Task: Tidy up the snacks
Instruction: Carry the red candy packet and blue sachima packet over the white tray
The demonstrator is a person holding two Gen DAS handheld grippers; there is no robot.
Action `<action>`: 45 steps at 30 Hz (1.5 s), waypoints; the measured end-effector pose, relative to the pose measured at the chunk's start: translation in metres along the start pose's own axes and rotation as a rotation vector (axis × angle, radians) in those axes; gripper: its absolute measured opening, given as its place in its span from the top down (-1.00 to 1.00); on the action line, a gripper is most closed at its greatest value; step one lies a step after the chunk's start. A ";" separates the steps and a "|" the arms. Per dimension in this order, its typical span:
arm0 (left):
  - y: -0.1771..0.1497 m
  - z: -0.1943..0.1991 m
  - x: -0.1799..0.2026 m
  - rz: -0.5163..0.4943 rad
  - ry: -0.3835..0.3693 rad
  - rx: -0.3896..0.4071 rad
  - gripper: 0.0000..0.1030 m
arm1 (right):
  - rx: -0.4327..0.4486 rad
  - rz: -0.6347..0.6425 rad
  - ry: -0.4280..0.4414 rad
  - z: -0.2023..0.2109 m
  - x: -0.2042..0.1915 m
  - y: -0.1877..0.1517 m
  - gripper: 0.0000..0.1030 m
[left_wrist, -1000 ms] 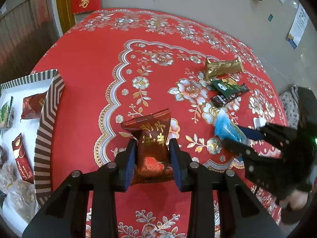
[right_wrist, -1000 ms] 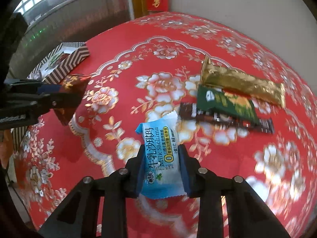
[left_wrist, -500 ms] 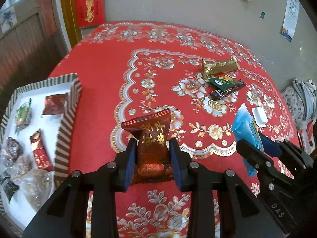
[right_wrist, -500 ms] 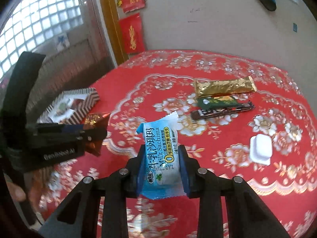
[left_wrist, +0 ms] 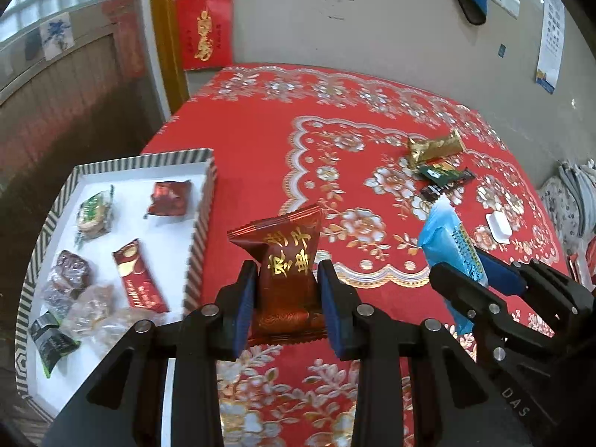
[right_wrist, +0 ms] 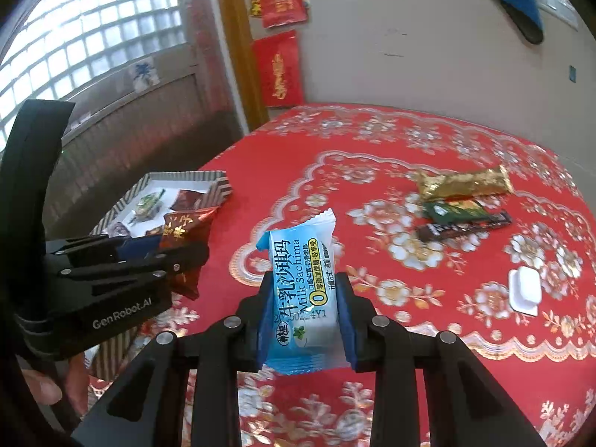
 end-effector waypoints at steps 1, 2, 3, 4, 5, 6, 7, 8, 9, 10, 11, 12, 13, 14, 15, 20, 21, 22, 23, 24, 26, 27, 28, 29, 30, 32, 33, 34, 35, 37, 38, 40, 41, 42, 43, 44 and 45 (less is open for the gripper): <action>0.000 0.001 -0.002 0.005 0.000 0.001 0.40 | 0.001 0.005 0.005 -0.001 -0.005 0.001 0.40; 0.000 0.002 -0.007 0.010 0.002 0.003 0.40 | 0.002 0.010 0.010 -0.002 -0.010 0.002 0.40; 0.001 0.003 -0.011 0.014 0.007 0.007 0.40 | 0.001 0.017 0.016 -0.003 -0.015 0.003 0.40; 0.001 0.005 -0.017 0.018 0.016 0.015 0.40 | -0.001 0.024 0.024 -0.005 -0.021 0.005 0.40; 0.001 0.007 -0.021 0.021 0.021 0.019 0.40 | 0.000 0.028 0.027 -0.006 -0.025 0.005 0.40; 0.001 0.009 -0.026 0.027 0.025 0.023 0.40 | 0.000 0.035 0.033 -0.007 -0.030 0.006 0.40; 0.002 0.011 -0.031 0.034 0.029 0.026 0.40 | -0.002 0.040 0.039 -0.009 -0.035 0.007 0.40; 0.002 0.013 -0.036 0.039 0.034 0.029 0.40 | -0.003 0.044 0.045 -0.011 -0.040 0.008 0.40; 0.002 0.014 -0.040 0.045 0.039 0.033 0.40 | -0.004 0.047 0.052 -0.012 -0.044 0.009 0.40; 0.003 0.016 -0.045 0.051 0.043 0.036 0.40 | -0.005 0.052 0.060 -0.014 -0.050 0.010 0.40; 0.003 0.018 -0.051 0.059 0.048 0.039 0.40 | -0.004 0.057 0.066 -0.015 -0.054 0.011 0.40; 0.003 0.019 -0.055 0.064 0.053 0.042 0.40 | -0.003 0.063 0.071 -0.016 -0.059 0.012 0.40; 0.004 0.021 -0.060 0.070 0.059 0.046 0.40 | -0.003 0.070 0.077 -0.017 -0.064 0.013 0.40; 0.004 0.023 -0.065 0.076 0.066 0.050 0.40 | -0.002 0.076 0.084 -0.018 -0.069 0.015 0.40; 0.004 0.025 -0.071 0.082 0.072 0.054 0.40 | -0.001 0.081 0.090 -0.019 -0.073 0.016 0.40; 0.007 0.035 -0.098 0.117 0.108 0.077 0.40 | -0.004 0.120 0.118 -0.028 -0.099 0.022 0.40; 0.008 0.037 -0.103 0.124 0.114 0.081 0.40 | -0.004 0.129 0.121 -0.029 -0.103 0.023 0.40; 0.008 0.038 -0.109 0.131 0.123 0.084 0.40 | -0.006 0.143 0.126 -0.031 -0.110 0.025 0.40; 0.008 0.040 -0.116 0.139 0.132 0.087 0.40 | -0.006 0.151 0.129 -0.032 -0.114 0.025 0.40; 0.008 0.041 -0.122 0.147 0.138 0.089 0.40 | -0.006 0.161 0.136 -0.034 -0.121 0.027 0.40; 0.007 0.043 -0.133 0.163 0.152 0.092 0.40 | -0.010 0.177 0.145 -0.037 -0.131 0.028 0.40; 0.006 0.044 -0.138 0.169 0.159 0.093 0.40 | -0.010 0.185 0.150 -0.038 -0.136 0.028 0.40; 0.005 0.045 -0.144 0.177 0.164 0.094 0.40 | -0.011 0.192 0.154 -0.040 -0.142 0.029 0.40; 0.004 0.045 -0.149 0.185 0.169 0.093 0.40 | -0.012 0.202 0.160 -0.042 -0.148 0.029 0.40; 0.003 0.046 -0.153 0.191 0.173 0.092 0.40 | -0.012 0.208 0.163 -0.043 -0.152 0.029 0.40; 0.000 0.046 -0.163 0.203 0.183 0.090 0.40 | -0.016 0.216 0.175 -0.047 -0.162 0.030 0.40; -0.001 0.046 -0.168 0.209 0.185 0.087 0.40 | -0.017 0.219 0.178 -0.049 -0.164 0.029 0.40; -0.004 0.045 -0.172 0.217 0.188 0.084 0.40 | -0.019 0.223 0.181 -0.050 -0.167 0.029 0.40; -0.005 0.045 -0.178 0.226 0.193 0.083 0.40 | -0.023 0.226 0.183 -0.053 -0.170 0.028 0.40; -0.009 0.045 -0.187 0.241 0.202 0.078 0.40 | -0.033 0.232 0.188 -0.058 -0.176 0.027 0.40; -0.012 0.044 -0.191 0.250 0.204 0.071 0.40 | -0.037 0.234 0.188 -0.061 -0.178 0.026 0.40; -0.018 0.040 -0.197 0.254 0.208 0.058 0.40 | -0.046 0.236 0.191 -0.066 -0.182 0.025 0.40; -0.020 0.039 -0.199 0.254 0.212 0.054 0.40 | -0.052 0.235 0.193 -0.070 -0.184 0.025 0.40; -0.022 0.038 -0.200 0.257 0.211 0.048 0.40 | -0.057 0.235 0.194 -0.073 -0.186 0.025 0.40; -0.024 0.036 -0.201 0.259 0.209 0.044 0.40 | -0.064 0.238 0.193 -0.077 -0.188 0.025 0.40; -0.027 0.035 -0.201 0.258 0.208 0.038 0.40 | -0.072 0.242 0.192 -0.081 -0.190 0.024 0.40; -0.028 0.033 -0.202 0.256 0.208 0.035 0.40 | -0.079 0.244 0.191 -0.085 -0.191 0.023 0.40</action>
Point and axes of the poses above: each gripper's, at about its wrist camera, not at the fingertips, and z roughly against the way its jaws point, x to its right, y to its top, the point moved 10 cm from there along -z, roughly the way its jaws point, and after that the axes turned 8 degrees about x, right-handed, at the moved point
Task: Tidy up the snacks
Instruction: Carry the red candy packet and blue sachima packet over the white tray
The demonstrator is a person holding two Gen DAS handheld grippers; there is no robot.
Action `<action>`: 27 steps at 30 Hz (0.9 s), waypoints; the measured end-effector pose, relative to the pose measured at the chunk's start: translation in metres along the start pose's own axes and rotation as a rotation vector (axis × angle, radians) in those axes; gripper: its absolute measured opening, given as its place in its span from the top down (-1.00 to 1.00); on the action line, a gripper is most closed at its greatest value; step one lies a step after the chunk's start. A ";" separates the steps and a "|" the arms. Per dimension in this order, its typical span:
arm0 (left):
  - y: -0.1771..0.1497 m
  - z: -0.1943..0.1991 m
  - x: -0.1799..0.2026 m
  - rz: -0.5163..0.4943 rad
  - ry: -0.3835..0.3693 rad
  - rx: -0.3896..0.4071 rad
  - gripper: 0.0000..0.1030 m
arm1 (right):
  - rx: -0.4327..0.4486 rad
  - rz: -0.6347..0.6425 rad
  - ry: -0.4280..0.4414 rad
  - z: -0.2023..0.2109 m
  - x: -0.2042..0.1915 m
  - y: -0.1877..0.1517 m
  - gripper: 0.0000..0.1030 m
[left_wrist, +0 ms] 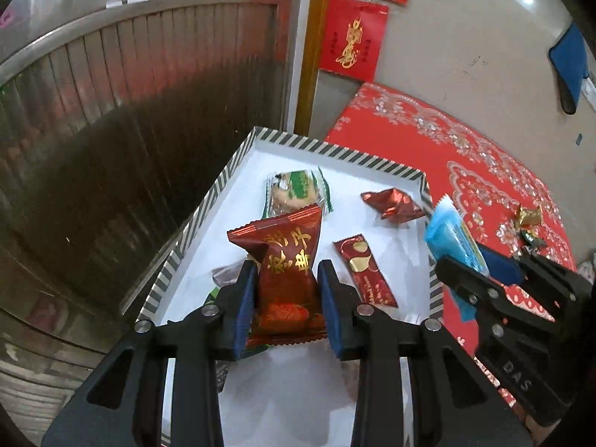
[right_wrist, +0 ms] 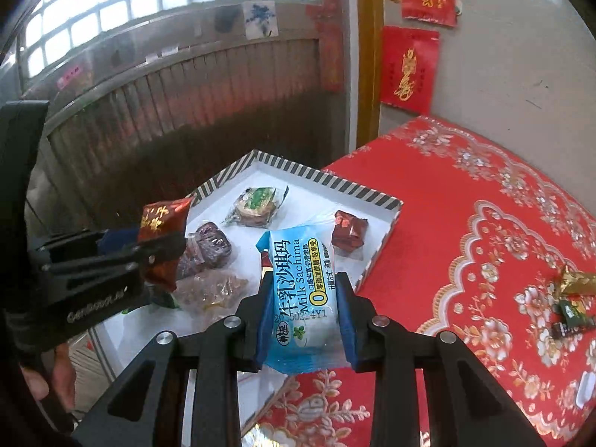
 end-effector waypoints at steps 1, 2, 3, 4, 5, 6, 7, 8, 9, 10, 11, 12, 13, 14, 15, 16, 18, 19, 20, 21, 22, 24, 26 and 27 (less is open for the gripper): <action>-0.002 -0.001 -0.001 -0.001 0.002 -0.003 0.40 | -0.008 0.001 0.002 -0.004 -0.001 0.000 0.40; -0.004 -0.003 -0.001 0.000 0.003 -0.008 0.40 | -0.015 0.003 0.005 -0.009 -0.003 -0.001 0.40; -0.005 -0.005 -0.001 0.000 0.002 -0.014 0.40 | -0.022 0.007 0.005 -0.013 -0.005 -0.001 0.39; -0.006 -0.007 -0.002 0.000 0.002 -0.018 0.40 | -0.029 0.011 0.007 -0.017 -0.006 -0.002 0.40; -0.007 -0.010 -0.003 0.000 0.002 -0.022 0.40 | -0.036 0.015 0.007 -0.022 -0.008 -0.003 0.40; -0.008 -0.011 -0.003 0.001 0.004 -0.024 0.40 | -0.043 0.018 0.008 -0.026 -0.009 -0.003 0.39; -0.008 -0.012 -0.004 0.002 0.004 -0.026 0.40 | -0.051 0.019 0.010 -0.030 -0.011 -0.005 0.39; -0.008 -0.013 -0.004 0.002 0.003 -0.027 0.40 | -0.057 0.020 0.012 -0.033 -0.012 -0.006 0.39; -0.008 -0.014 -0.004 0.001 0.005 -0.027 0.40 | -0.062 0.019 0.014 -0.036 -0.013 -0.007 0.39; -0.008 -0.015 -0.005 -0.001 0.006 -0.027 0.40 | -0.066 0.017 0.016 -0.038 -0.013 -0.008 0.39; -0.008 -0.015 -0.005 -0.003 0.009 -0.026 0.40 | -0.069 0.016 0.016 -0.040 -0.013 -0.008 0.39; -0.008 -0.016 -0.005 -0.004 0.011 -0.026 0.40 | -0.073 0.017 0.016 -0.042 -0.013 -0.009 0.39; -0.008 -0.016 -0.005 -0.004 0.011 -0.026 0.40 | -0.077 0.019 0.014 -0.043 -0.014 -0.010 0.39; -0.008 -0.017 -0.005 -0.004 0.012 -0.026 0.40 | -0.082 0.021 0.012 -0.045 -0.014 -0.011 0.39; -0.008 -0.017 -0.005 -0.005 0.016 -0.024 0.40 | -0.086 0.022 0.011 -0.047 -0.014 -0.011 0.39; -0.008 -0.017 -0.006 -0.007 0.019 -0.022 0.40 | -0.090 0.022 0.011 -0.049 -0.014 -0.012 0.39; -0.007 -0.017 -0.007 -0.014 0.029 -0.017 0.40 | -0.097 0.021 0.013 -0.053 -0.014 -0.013 0.39; -0.007 -0.017 -0.007 -0.017 0.033 -0.015 0.40 | -0.100 0.020 0.014 -0.054 -0.014 -0.013 0.39; -0.007 -0.017 -0.007 -0.019 0.037 -0.014 0.40 | -0.102 0.019 0.015 -0.055 -0.014 -0.013 0.39; -0.007 -0.018 -0.008 -0.020 0.040 -0.012 0.40 | -0.103 0.018 0.017 -0.057 -0.014 -0.014 0.39; -0.006 -0.018 -0.008 -0.021 0.044 -0.011 0.40 | -0.106 0.018 0.018 -0.058 -0.015 -0.014 0.39; -0.006 -0.018 -0.008 -0.022 0.048 -0.010 0.40 | -0.111 0.019 0.018 -0.060 -0.016 -0.015 0.39; -0.005 -0.018 -0.009 -0.014 0.050 -0.006 0.40 | -0.115 0.016 0.023 -0.061 -0.016 -0.016 0.37; -0.005 -0.019 -0.009 -0.013 0.049 -0.006 0.39 | -0.115 0.012 0.026 -0.061 -0.017 -0.016 0.34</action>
Point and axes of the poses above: each gripper's, at about its wrist camera, not at the fingertips, and z roughly against the way its jaws point, x to its right, y to its top, the point moved 10 cm from there along -z, roughly the way its jaws point, and after that the axes turned 8 degrees about x, right-handed, at the moved point
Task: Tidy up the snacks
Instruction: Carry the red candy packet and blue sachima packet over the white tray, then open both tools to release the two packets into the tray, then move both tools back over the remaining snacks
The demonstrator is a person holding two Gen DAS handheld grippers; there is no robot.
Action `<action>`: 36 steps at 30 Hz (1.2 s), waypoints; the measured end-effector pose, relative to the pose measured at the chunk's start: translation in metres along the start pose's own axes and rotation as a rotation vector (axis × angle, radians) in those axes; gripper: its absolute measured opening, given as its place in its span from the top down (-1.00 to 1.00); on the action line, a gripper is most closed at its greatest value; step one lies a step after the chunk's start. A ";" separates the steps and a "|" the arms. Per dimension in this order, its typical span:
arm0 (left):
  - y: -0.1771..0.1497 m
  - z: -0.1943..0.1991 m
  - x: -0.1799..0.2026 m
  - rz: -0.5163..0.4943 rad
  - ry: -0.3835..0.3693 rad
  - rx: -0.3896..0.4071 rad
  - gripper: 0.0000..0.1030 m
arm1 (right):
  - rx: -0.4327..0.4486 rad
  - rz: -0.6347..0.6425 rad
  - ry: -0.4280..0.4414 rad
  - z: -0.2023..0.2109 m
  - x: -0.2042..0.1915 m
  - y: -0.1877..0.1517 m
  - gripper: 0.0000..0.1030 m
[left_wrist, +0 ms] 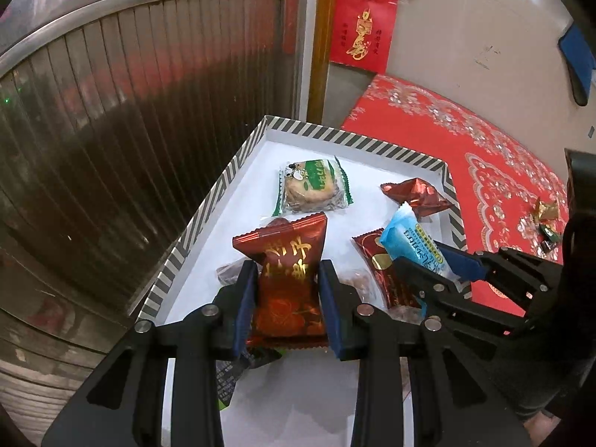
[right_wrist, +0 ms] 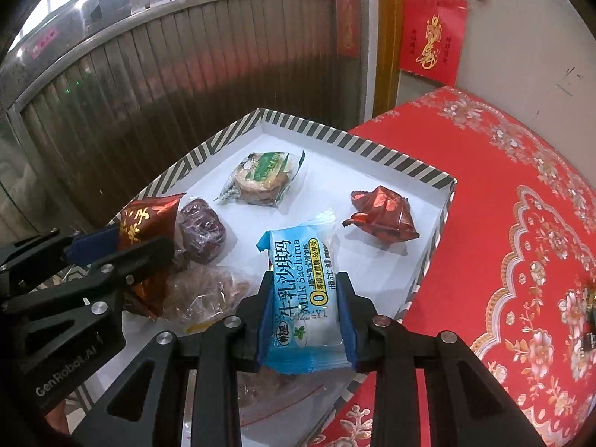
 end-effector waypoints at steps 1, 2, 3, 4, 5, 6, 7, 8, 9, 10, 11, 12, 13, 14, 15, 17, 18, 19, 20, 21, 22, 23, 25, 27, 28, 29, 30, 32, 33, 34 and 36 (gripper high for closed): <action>0.000 0.000 0.000 0.006 0.000 -0.003 0.32 | -0.003 -0.003 0.004 -0.001 0.000 0.000 0.34; -0.001 -0.002 -0.002 0.016 -0.001 -0.009 0.21 | -0.006 -0.008 0.014 -0.001 -0.001 -0.001 0.34; -0.001 -0.002 -0.003 0.025 -0.002 -0.013 0.01 | -0.004 -0.014 0.018 -0.001 -0.001 -0.001 0.32; 0.000 -0.002 -0.006 0.038 0.001 -0.013 -0.06 | 0.000 -0.024 0.028 -0.001 -0.001 0.000 0.28; 0.001 -0.001 -0.008 0.053 -0.002 -0.010 -0.07 | 0.001 -0.031 0.028 0.000 0.000 0.000 0.26; 0.003 0.000 -0.010 0.064 -0.006 -0.007 -0.07 | 0.005 -0.042 0.029 0.001 0.001 0.000 0.17; 0.004 0.001 -0.012 0.077 -0.009 -0.004 -0.11 | 0.013 -0.055 0.037 0.004 0.002 0.002 0.06; 0.006 0.003 -0.014 0.092 -0.012 -0.002 -0.17 | 0.027 -0.071 0.047 0.008 0.004 0.004 0.01; 0.009 0.005 -0.016 0.110 -0.017 0.003 -0.36 | 0.033 -0.079 0.046 0.010 0.005 0.005 -0.06; 0.010 0.006 -0.016 0.118 -0.022 0.010 -0.43 | 0.039 -0.085 0.044 0.014 0.007 0.007 -0.07; 0.013 0.010 -0.017 0.125 -0.023 0.025 -0.43 | 0.051 -0.089 0.047 0.019 0.008 0.009 -0.07; 0.015 0.012 -0.016 0.124 -0.019 0.034 -0.43 | 0.060 -0.089 0.050 0.024 0.009 0.010 -0.07; 0.017 0.014 -0.014 0.119 -0.017 0.040 -0.43 | 0.066 -0.088 0.047 0.029 0.010 0.010 -0.08; 0.017 0.015 -0.011 0.112 -0.024 0.040 -0.43 | 0.072 -0.086 0.042 0.034 0.012 0.010 -0.10; 0.017 0.016 -0.007 0.106 -0.031 0.039 -0.43 | 0.080 -0.084 0.039 0.040 0.015 0.009 -0.15; 0.017 0.019 0.004 0.089 -0.045 0.035 -0.43 | 0.093 -0.092 0.031 0.051 0.021 0.006 -0.18; 0.016 0.020 0.012 0.076 -0.054 0.035 -0.43 | 0.099 -0.097 0.027 0.057 0.026 0.003 -0.19; 0.016 0.021 0.018 0.064 -0.060 0.035 -0.43 | 0.103 -0.103 0.021 0.062 0.031 0.000 -0.19; 0.016 0.023 0.026 0.050 -0.066 0.034 -0.43 | 0.108 -0.112 0.005 0.069 0.040 -0.003 -0.19; 0.015 0.024 0.035 0.038 -0.079 0.031 -0.43 | 0.111 -0.118 -0.005 0.074 0.046 -0.007 -0.21; 0.014 0.025 0.045 0.026 -0.095 0.025 -0.43 | 0.112 -0.127 -0.023 0.080 0.056 -0.012 -0.22; 0.012 0.026 0.056 0.013 -0.111 0.019 -0.43 | 0.114 -0.136 -0.038 0.086 0.065 -0.015 -0.22; 0.011 0.029 0.075 -0.017 -0.125 0.018 -0.43 | 0.116 -0.160 -0.074 0.096 0.086 -0.025 -0.23; 0.011 0.032 0.095 -0.046 -0.141 0.021 -0.43 | 0.114 -0.193 -0.104 0.108 0.110 -0.037 -0.23; 0.011 0.033 0.105 -0.058 -0.149 0.021 -0.43 | 0.116 -0.211 -0.119 0.114 0.122 -0.043 -0.24; 0.011 0.034 0.116 -0.068 -0.160 0.020 -0.43 | 0.116 -0.230 -0.139 0.122 0.136 -0.050 -0.24; 0.010 0.034 0.125 -0.074 -0.171 0.017 -0.43 | 0.118 -0.244 -0.155 0.128 0.148 -0.056 -0.24; 0.009 0.035 0.148 -0.094 -0.199 0.008 -0.43 | 0.121 -0.269 -0.185 0.139 0.169 -0.067 -0.27; 0.008 0.035 0.159 -0.109 -0.208 0.004 -0.43 | 0.122 -0.282 -0.204 0.146 0.180 -0.073 -0.29; 0.006 0.036 0.175 -0.133 -0.222 -0.001 -0.43 | 0.122 -0.300 -0.229 0.153 0.196 -0.081 -0.30; 0.004 0.036 0.198 -0.165 -0.240 -0.010 -0.43 | 0.124 -0.335 -0.261 0.166 0.221 -0.091 -0.30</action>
Point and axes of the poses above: each gripper's, at about its wrist camera, not at the fingertips, and z roughly against the way its jaws point, x to its right, y to its top, the point moved 10 cm from there along -z, roughly the way its jaws point, and after that the axes turned 8 degrees about x, right-handed, at the moved point
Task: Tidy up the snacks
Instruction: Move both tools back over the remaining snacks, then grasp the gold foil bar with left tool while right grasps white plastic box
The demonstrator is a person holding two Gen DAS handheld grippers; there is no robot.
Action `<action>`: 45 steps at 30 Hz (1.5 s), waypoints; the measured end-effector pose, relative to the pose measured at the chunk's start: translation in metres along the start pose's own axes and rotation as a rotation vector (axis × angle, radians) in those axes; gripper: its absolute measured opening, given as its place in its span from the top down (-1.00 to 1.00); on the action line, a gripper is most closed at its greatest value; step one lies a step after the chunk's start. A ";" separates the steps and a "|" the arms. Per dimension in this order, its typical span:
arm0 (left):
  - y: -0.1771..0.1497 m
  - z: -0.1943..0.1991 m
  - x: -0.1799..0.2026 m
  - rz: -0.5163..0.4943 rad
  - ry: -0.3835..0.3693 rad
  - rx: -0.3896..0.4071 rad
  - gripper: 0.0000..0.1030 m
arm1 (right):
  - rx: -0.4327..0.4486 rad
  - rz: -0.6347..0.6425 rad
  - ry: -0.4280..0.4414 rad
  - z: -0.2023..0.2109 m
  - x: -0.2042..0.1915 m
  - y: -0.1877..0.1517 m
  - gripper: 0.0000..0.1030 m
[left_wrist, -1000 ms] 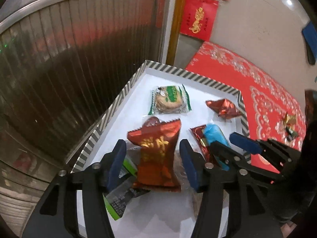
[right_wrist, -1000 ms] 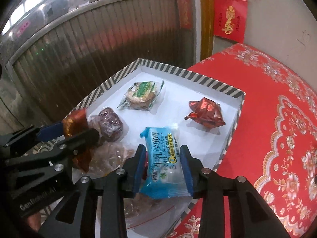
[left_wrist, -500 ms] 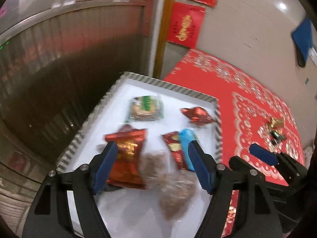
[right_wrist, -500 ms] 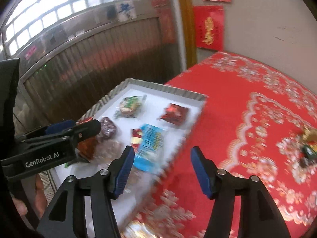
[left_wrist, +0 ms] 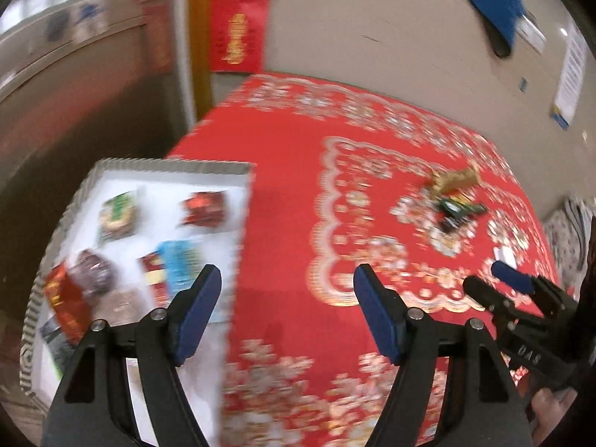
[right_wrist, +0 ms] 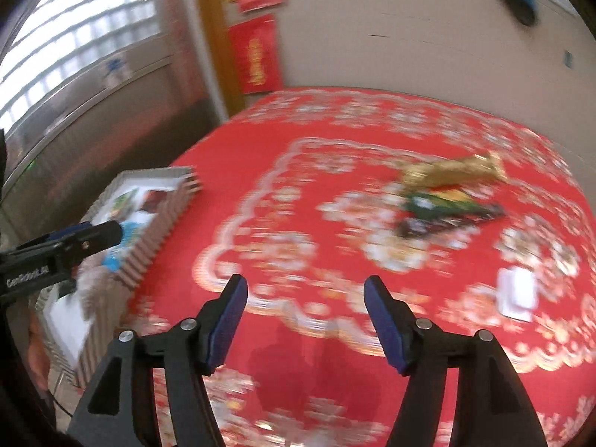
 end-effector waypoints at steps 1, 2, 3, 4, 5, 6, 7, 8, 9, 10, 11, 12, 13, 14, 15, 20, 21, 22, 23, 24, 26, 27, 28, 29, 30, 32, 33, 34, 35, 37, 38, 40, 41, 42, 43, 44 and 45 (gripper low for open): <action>0.001 -0.003 0.013 -0.016 -0.014 -0.007 -0.43 | 0.002 -0.019 -0.018 0.004 0.016 0.000 -0.30; 0.004 -0.007 0.027 -0.036 -0.026 -0.010 -0.43 | 0.004 -0.034 -0.038 0.007 0.031 0.000 -0.31; 0.005 -0.012 0.041 -0.059 -0.035 -0.019 -0.43 | 0.004 -0.046 -0.053 0.010 0.042 -0.002 -0.33; 0.007 -0.016 0.052 -0.074 -0.044 -0.030 -0.43 | 0.004 -0.060 -0.068 0.012 0.054 -0.003 -0.34; 0.009 -0.021 0.067 -0.093 -0.063 -0.042 -0.43 | 0.005 -0.077 -0.082 0.014 0.067 -0.003 -0.34; 0.012 -0.027 0.081 -0.113 -0.081 -0.050 -0.43 | 0.008 -0.092 -0.090 0.018 0.077 -0.004 -0.34; 0.014 -0.033 0.092 -0.128 -0.087 -0.056 -0.43 | 0.012 -0.106 -0.096 0.020 0.086 -0.004 -0.34; 0.017 -0.040 0.105 -0.149 -0.089 -0.067 -0.43 | 0.015 -0.119 -0.099 0.023 0.095 -0.005 -0.34; 0.020 -0.047 0.116 -0.164 -0.100 -0.076 -0.43 | 0.018 -0.128 -0.104 0.025 0.102 -0.007 -0.34; 0.024 -0.054 0.128 -0.175 -0.119 -0.086 -0.43 | 0.019 -0.135 -0.110 0.027 0.109 -0.008 -0.35; 0.027 -0.062 0.140 -0.185 -0.133 -0.097 -0.43 | 0.017 -0.140 -0.117 0.028 0.116 -0.009 -0.35; 0.031 -0.070 0.151 -0.199 -0.143 -0.103 -0.43 | 0.015 -0.143 -0.126 0.029 0.123 -0.011 -0.35; 0.035 -0.078 0.163 -0.213 -0.158 -0.106 -0.43 | 0.012 -0.147 -0.133 0.030 0.128 -0.011 -0.35; 0.038 -0.083 0.171 -0.223 -0.170 -0.109 -0.43 | 0.013 -0.153 -0.137 0.031 0.135 -0.012 -0.35; 0.041 -0.090 0.180 -0.232 -0.184 -0.113 -0.43 | 0.015 -0.161 -0.140 0.032 0.140 -0.012 -0.35; 0.062 -0.127 0.227 -0.314 -0.244 -0.119 -0.43 | 0.026 -0.198 -0.155 0.038 0.165 -0.014 -0.35; 0.065 -0.134 0.233 -0.330 -0.247 -0.122 -0.43 | 0.025 -0.206 -0.156 0.039 0.169 -0.015 -0.35; 0.068 -0.142 0.240 -0.345 -0.251 -0.126 -0.43 | 0.023 -0.209 -0.157 0.039 0.172 -0.016 -0.35; 0.070 -0.152 0.247 -0.360 -0.256 -0.132 -0.43 | 0.019 -0.211 -0.163 0.039 0.177 -0.018 -0.35; 0.072 -0.161 0.254 -0.373 -0.260 -0.140 -0.43 | 0.017 -0.213 -0.168 0.038 0.180 -0.019 -0.35; 0.072 -0.176 0.262 -0.396 -0.260 -0.158 -0.43 | 0.012 -0.219 -0.172 0.037 0.186 -0.021 -0.35; 0.071 -0.183 0.266 -0.411 -0.257 -0.166 -0.43 | 0.008 -0.224 -0.172 0.036 0.189 -0.022 -0.35; 0.070 -0.188 0.270 -0.425 -0.256 -0.169 -0.43 | 0.007 -0.226 -0.173 0.035 0.191 -0.022 -0.35; 0.069 -0.193 0.274 -0.442 -0.254 -0.171 -0.43 | 0.008 -0.228 -0.174 0.034 0.193 -0.022 -0.35; 0.068 -0.198 0.277 -0.456 -0.249 -0.172 -0.43 | 0.008 -0.230 -0.174 0.033 0.195 -0.023 -0.35; 0.064 -0.204 0.282 -0.471 -0.249 -0.183 -0.43 | 0.007 -0.237 -0.176 0.031 0.199 -0.022 -0.35; 0.063 -0.207 0.284 -0.470 -0.255 -0.189 -0.43 | 0.008 -0.239 -0.178 0.029 0.201 -0.022 -0.35; 0.062 -0.209 0.285 -0.465 -0.259 -0.189 -0.43 | 0.010 -0.242 -0.180 0.029 0.202 -0.021 -0.35; 0.062 -0.210 0.285 -0.452 -0.262 -0.186 -0.43 | 0.011 -0.246 -0.182 0.028 0.204 -0.021 -0.35; 0.062 -0.214 0.283 -0.417 -0.266 -0.196 0.04 | 0.006 -0.250 -0.191 0.024 0.208 -0.022 -0.35; 0.061 -0.216 0.280 -0.400 -0.263 -0.210 0.21 | 0.001 -0.250 -0.195 0.023 0.208 -0.022 -0.35; 0.060 -0.217 0.276 -0.375 -0.272 -0.218 0.37 | -0.009 -0.241 -0.201 0.019 0.206 -0.023 -0.35; 0.061 -0.217 0.273 -0.375 -0.260 -0.212 0.45 | -0.012 -0.230 -0.198 0.017 0.202 -0.023 -0.35; 0.063 -0.216 0.268 -0.374 -0.246 -0.201 0.55 | -0.018 -0.218 -0.195 0.014 0.198 -0.024 -0.35; 0.064 -0.215 0.265 -0.368 -0.239 -0.194 0.64 | -0.023 -0.208 -0.192 0.011 0.194 -0.024 -0.35; 0.066 -0.215 0.260 -0.350 -0.231 -0.188 0.66 | -0.029 -0.197 -0.192 0.008 0.191 -0.025 -0.35; 0.068 -0.214 0.253 -0.327 -0.223 -0.185 0.67 | -0.035 -0.185 -0.198 0.005 0.188 -0.026 -0.35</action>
Point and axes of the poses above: each gripper's, at about its wrist camera, not at the fingertips, and z roughly against the way its jaws point, x to its right, y to its top, the point moved 10 cm from there along -z, roughly the way its jaws point, and after that the axes turned 8 degrees about x, right-handed, at the moved point
